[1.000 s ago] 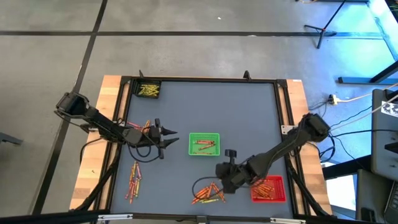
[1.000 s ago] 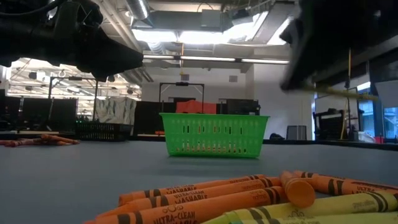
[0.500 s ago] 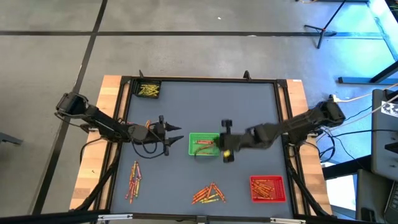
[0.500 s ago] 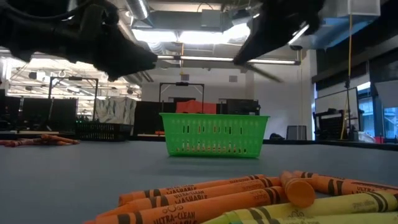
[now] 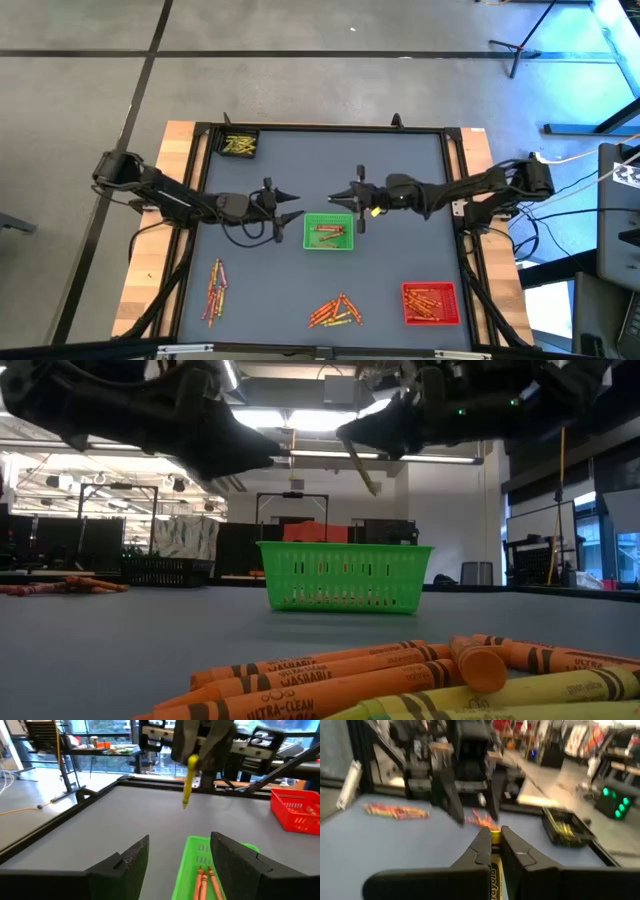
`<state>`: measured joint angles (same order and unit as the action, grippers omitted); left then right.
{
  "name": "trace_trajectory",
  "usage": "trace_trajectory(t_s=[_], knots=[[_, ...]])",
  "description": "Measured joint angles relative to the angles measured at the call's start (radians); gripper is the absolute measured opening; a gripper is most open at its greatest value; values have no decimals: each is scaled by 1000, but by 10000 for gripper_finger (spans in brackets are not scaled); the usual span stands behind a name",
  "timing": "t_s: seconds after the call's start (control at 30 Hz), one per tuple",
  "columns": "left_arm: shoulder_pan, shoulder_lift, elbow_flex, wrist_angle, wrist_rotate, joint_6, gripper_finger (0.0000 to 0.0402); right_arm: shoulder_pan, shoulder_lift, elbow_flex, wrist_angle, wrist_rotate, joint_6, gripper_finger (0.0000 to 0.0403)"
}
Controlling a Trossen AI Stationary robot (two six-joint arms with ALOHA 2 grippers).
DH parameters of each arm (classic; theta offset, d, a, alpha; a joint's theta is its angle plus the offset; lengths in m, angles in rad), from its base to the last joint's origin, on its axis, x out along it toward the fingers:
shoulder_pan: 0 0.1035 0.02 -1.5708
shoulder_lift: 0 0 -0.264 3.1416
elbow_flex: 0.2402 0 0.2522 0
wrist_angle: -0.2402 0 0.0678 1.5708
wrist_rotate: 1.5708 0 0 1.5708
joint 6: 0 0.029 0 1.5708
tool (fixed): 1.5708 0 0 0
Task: Sort crayons
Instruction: Put the light green crayon into the black bin
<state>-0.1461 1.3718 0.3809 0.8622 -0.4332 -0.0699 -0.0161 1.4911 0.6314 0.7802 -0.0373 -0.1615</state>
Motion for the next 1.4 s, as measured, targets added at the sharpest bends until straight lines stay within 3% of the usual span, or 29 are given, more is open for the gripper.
trace_trajectory(t_s=[0.23, 0.53, 0.77, 0.9, 1.17, 1.27, 1.4], knots=[[34, 162, 122, 30, 65, 28, 196, 2, 109, -5, 217, -26, 23, 14], [38, 328, 282, 29, 50, 54, 196, 3, 146, -5, 233, -64, 5, 14], [38, 345, 327, 25, 50, 63, 186, 25, 146, -5, 260, -71, 0, 14], [36, 345, 327, 15, 50, 72, 149, 30, 146, -4, 256, -68, -1, 14], [34, 345, 327, 20, 51, 102, 17, 29, 146, -3, 261, -68, -1, 15], [34, 344, 327, 23, 50, 107, 12, 29, 146, 11, 244, -68, 23, 24], [34, 299, 325, -64, 29, 110, 14, 29, 130, 20, 185, -68, 54, 81]])
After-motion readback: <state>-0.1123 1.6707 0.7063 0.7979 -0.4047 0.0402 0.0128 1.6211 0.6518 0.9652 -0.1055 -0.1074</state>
